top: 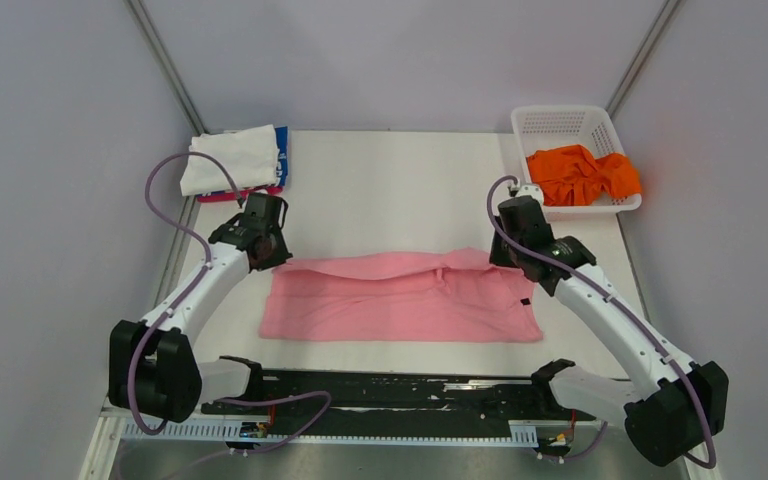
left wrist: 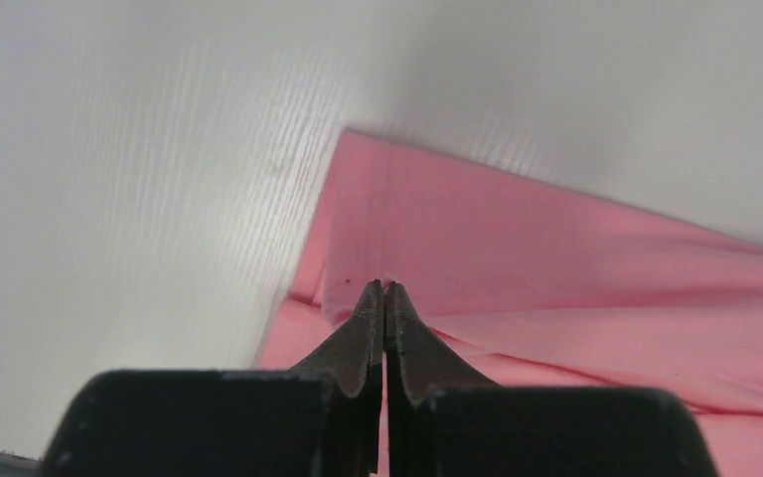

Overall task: Fold and stack the t-shirts
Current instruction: Fold the other side of the tshirt into a rectangle

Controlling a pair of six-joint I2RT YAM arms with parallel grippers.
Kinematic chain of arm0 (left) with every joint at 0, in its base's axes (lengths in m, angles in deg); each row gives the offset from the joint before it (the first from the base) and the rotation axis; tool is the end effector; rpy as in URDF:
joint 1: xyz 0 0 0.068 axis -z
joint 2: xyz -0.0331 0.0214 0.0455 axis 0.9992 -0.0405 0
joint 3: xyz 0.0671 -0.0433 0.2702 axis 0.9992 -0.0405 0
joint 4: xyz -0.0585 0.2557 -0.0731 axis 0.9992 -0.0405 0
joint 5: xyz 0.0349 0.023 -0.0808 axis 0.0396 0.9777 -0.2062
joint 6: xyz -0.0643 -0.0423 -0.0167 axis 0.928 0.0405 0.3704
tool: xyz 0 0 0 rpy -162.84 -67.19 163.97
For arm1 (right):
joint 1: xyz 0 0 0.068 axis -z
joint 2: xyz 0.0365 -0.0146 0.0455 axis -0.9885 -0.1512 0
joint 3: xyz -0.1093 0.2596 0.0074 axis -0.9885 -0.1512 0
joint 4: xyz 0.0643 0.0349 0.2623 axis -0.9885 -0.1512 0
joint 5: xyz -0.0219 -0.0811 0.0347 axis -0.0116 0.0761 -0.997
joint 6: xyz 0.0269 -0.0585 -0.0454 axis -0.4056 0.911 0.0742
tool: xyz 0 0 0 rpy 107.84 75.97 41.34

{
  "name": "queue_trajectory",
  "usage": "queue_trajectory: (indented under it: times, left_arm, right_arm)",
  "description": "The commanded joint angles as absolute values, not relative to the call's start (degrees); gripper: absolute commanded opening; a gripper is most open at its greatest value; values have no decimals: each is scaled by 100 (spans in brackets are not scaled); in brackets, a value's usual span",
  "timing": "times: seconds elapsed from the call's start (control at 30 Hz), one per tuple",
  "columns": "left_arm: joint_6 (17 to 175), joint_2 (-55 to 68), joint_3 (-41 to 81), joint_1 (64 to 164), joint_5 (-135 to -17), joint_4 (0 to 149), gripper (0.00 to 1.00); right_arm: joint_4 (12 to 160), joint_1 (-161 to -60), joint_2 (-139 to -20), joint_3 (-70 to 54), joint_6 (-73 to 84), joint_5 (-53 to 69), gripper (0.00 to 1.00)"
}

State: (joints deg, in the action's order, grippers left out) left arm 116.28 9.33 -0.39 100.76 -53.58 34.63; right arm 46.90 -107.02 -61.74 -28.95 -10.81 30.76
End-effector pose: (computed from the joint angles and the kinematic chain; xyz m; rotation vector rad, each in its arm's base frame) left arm 0.2677 -0.0452 0.2219 -0.5065 2.4904 0.0155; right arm 0.2353 0.0932 0.2755 0.0675 2.3728 0.0796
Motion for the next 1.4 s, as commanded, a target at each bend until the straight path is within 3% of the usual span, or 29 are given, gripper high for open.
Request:
queue_trajectory:
  times: [0.0,0.2,0.37,0.43,0.5,0.6,0.63,0.67,0.7,0.8,0.9,1.07,1.37]
  left_arm:
    - [12001,1157,-294,10104,-5302,3515,0]
    - [12371,1149,-644,10099,-4913,3507,0]
    - [12590,923,-782,10104,-4712,3480,2]
    - [12751,789,-740,10104,-4529,3331,17]
    - [12948,682,-632,10097,-4312,3066,44]
    - [13241,675,-386,10091,-4022,2465,94]
    - [13290,742,-257,10094,-3859,2333,97]
    - [13306,788,-199,10094,-3797,2161,99]
    - [13287,900,-65,10095,-3757,2111,99]
    - [12886,1125,258,10095,-4171,2234,100]
    - [12433,1336,227,10094,-5614,3165,100]
    - [12320,1081,-289,10098,-7937,4676,100]
    - [12315,217,-670,10096,-7878,4943,100]
  right_arm:
    - [3808,-10816,-6035,-3133,-1890,3222,0]
    - [3282,-10914,-6000,-3439,-2677,2938,1]
    - [2601,-10951,-6014,-3951,-3594,2721,9]
    - [2479,-11158,-5925,-4027,-3880,2644,20]
    - [2322,-11354,-5796,-3950,-4112,2524,43]
    - [2220,-11364,-5384,-3996,-4118,2369,66]
    - [2241,-11360,-5215,-3989,-4089,2374,78]
    - [2303,-11364,-5050,-3959,-4063,2395,94]
    - [2424,-11364,-4880,-3942,-4022,2436,99]
    - [3245,-11356,-4465,-4047,-3702,2432,100]
    - [4467,-11332,-4343,-4263,-3342,2383,100]
    - [5764,-10778,-5370,-4316,-2911,1486,100]
    - [6481,-10398,-7366,-4146,-2163,403,100]
